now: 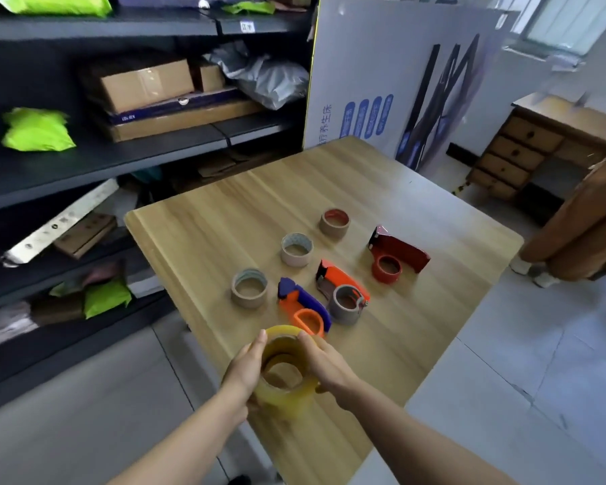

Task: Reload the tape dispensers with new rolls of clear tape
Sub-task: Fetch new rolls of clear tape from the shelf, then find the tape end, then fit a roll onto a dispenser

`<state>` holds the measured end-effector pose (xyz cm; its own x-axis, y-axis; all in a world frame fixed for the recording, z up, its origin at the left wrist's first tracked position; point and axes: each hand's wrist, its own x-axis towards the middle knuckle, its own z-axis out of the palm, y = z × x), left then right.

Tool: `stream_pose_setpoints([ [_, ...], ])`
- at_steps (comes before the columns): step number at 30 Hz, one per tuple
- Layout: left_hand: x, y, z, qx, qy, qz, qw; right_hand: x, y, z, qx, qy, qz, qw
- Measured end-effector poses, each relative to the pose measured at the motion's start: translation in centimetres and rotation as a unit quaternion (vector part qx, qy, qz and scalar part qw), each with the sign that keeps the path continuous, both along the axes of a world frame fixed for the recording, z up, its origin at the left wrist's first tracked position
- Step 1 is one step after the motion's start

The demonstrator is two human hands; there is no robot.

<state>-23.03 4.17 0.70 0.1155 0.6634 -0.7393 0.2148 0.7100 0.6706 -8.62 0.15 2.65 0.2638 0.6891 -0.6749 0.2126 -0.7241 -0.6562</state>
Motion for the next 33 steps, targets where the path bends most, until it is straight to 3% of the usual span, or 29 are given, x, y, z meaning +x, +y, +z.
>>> stream_pose_setpoints([
  [7,1.6,-2.8,-0.3,-0.008,0.035,0.090,0.995,2.5,-0.1,-1.4,-0.005,0.025,0.103,0.994],
  [14,2.6,-5.0,-0.4,-0.016,0.045,0.160,0.986,3.2,0.2,-2.4,0.018,-0.011,0.195,0.980],
  [18,2.5,-5.2,-0.2,-0.009,0.078,0.142,0.987,3.4,0.1,-2.5,0.039,-0.049,0.231,0.971],
  [21,2.3,-5.4,-0.3,0.063,0.148,0.099,0.982,3.7,0.0,-2.5,0.044,-0.088,0.254,0.962],
  [25,1.8,-5.8,0.2,0.179,0.317,-0.019,0.931,3.7,-0.2,-1.8,0.096,-0.190,0.303,0.929],
  [29,1.7,-5.7,1.1,0.217,0.387,-0.070,0.893,3.3,-0.3,-1.1,0.146,-0.303,0.325,0.884],
  [33,1.7,-5.3,2.2,0.263,0.407,-0.078,0.871,3.1,0.4,0.1,0.155,-0.313,0.318,0.882],
])
